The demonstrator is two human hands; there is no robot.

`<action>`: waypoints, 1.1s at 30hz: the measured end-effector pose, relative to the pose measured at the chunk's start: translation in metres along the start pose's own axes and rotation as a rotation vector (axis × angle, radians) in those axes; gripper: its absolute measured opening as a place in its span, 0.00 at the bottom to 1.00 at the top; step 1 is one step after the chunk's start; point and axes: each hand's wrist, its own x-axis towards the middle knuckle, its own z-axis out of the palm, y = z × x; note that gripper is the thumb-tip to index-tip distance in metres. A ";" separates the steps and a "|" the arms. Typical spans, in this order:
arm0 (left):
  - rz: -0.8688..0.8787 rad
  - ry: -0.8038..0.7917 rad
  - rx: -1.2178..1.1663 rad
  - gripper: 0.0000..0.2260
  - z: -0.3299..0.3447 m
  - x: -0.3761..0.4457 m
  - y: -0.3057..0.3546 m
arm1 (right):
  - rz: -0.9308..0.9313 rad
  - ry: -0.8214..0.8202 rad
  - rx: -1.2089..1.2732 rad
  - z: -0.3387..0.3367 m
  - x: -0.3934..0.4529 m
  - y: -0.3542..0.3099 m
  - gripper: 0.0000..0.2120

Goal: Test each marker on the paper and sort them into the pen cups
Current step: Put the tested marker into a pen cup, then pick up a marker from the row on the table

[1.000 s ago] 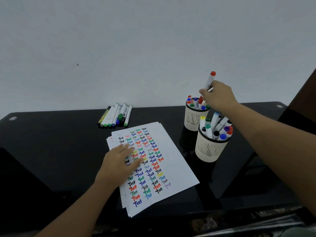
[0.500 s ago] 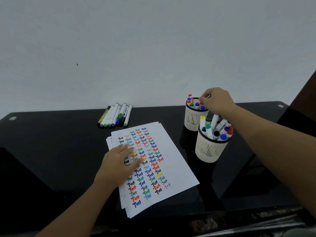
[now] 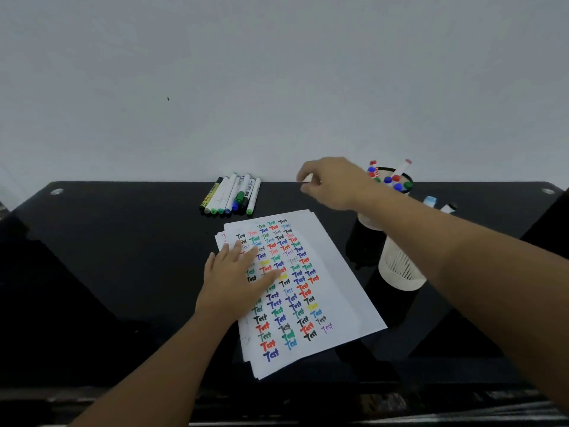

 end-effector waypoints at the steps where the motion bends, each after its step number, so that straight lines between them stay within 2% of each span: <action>1: -0.001 -0.006 -0.003 0.40 0.000 0.000 0.001 | -0.025 -0.065 -0.028 0.013 0.006 -0.007 0.13; 6: 0.002 -0.002 -0.009 0.40 -0.001 0.001 0.000 | -0.090 -0.246 -0.139 0.080 0.038 -0.028 0.23; 14: 0.022 0.005 -0.009 0.39 0.002 0.002 -0.003 | -0.140 -0.221 -0.319 0.129 0.078 -0.039 0.34; 17: 0.019 0.004 -0.010 0.38 0.002 0.003 -0.002 | -0.159 -0.195 -0.330 0.140 0.085 -0.039 0.32; 22: 0.011 0.007 -0.022 0.37 0.002 0.003 -0.001 | -0.190 -0.132 -0.336 0.146 0.088 -0.029 0.23; 25: 0.012 0.002 -0.024 0.38 0.002 0.004 -0.001 | -0.191 -0.081 -0.319 0.147 0.092 -0.022 0.24; 29: 0.011 0.003 -0.027 0.38 0.002 0.003 -0.001 | -0.201 -0.104 -0.389 0.149 0.098 -0.023 0.26; 33: 0.011 0.007 -0.026 0.38 0.001 0.003 0.000 | -0.318 0.007 -0.489 0.145 0.098 -0.020 0.20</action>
